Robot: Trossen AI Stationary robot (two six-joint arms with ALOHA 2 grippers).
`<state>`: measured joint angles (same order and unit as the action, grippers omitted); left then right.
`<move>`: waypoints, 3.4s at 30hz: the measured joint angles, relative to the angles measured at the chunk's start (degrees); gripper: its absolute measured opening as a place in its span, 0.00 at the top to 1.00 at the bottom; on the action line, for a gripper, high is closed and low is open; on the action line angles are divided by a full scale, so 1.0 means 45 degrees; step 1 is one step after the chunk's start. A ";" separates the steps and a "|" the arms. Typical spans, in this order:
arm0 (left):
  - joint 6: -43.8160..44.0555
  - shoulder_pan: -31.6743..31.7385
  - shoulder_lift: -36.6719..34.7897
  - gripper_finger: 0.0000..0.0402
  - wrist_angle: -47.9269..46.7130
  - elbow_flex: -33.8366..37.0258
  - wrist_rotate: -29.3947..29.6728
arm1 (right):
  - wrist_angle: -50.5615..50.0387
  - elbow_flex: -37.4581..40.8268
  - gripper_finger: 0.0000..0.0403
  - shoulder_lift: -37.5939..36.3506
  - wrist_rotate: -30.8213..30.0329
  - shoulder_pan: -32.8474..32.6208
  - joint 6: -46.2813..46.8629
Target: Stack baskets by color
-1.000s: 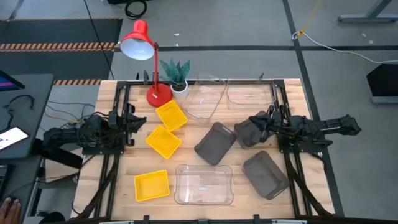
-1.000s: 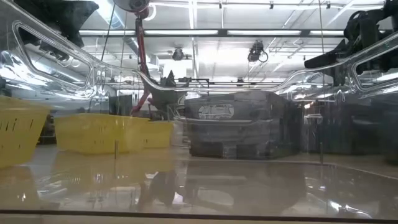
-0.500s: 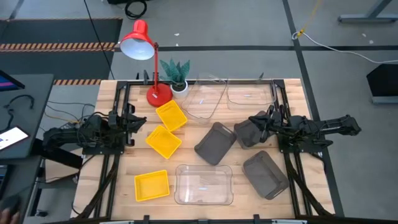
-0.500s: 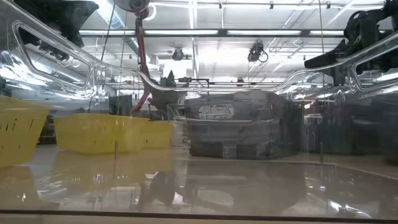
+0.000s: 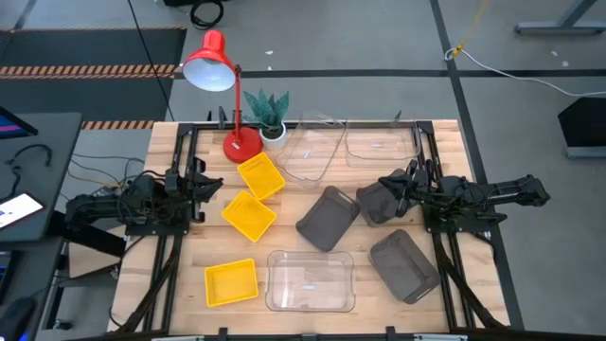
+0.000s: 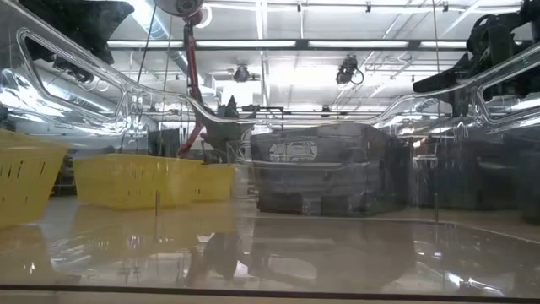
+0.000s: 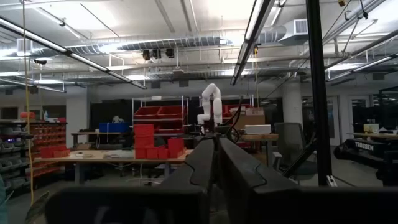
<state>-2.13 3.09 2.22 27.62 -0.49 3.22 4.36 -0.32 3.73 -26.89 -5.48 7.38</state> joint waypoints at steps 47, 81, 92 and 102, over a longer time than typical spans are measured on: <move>0.0001 -0.0004 0.0000 0.93 -0.0004 0.0000 -0.0005 | 0.0002 0.0000 0.97 0.0005 0.0005 0.0002 -0.0002; 0.0000 -0.0005 0.0005 0.93 -0.0004 0.0000 -0.0004 | 0.0000 0.0000 0.97 0.0004 0.0005 0.0000 0.0000; 0.0004 -0.0002 0.0002 0.93 -0.0003 0.0000 -0.0004 | 0.0005 -0.0004 0.97 0.0004 0.0000 0.0000 0.0000; 0.0000 0.0000 0.0000 0.91 -0.0005 0.0000 0.0000 | 0.0000 0.0000 0.97 0.0000 0.0000 0.0005 0.0000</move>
<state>-2.13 3.09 2.22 27.59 -0.49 3.22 4.36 -0.32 3.73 -26.89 -5.45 7.38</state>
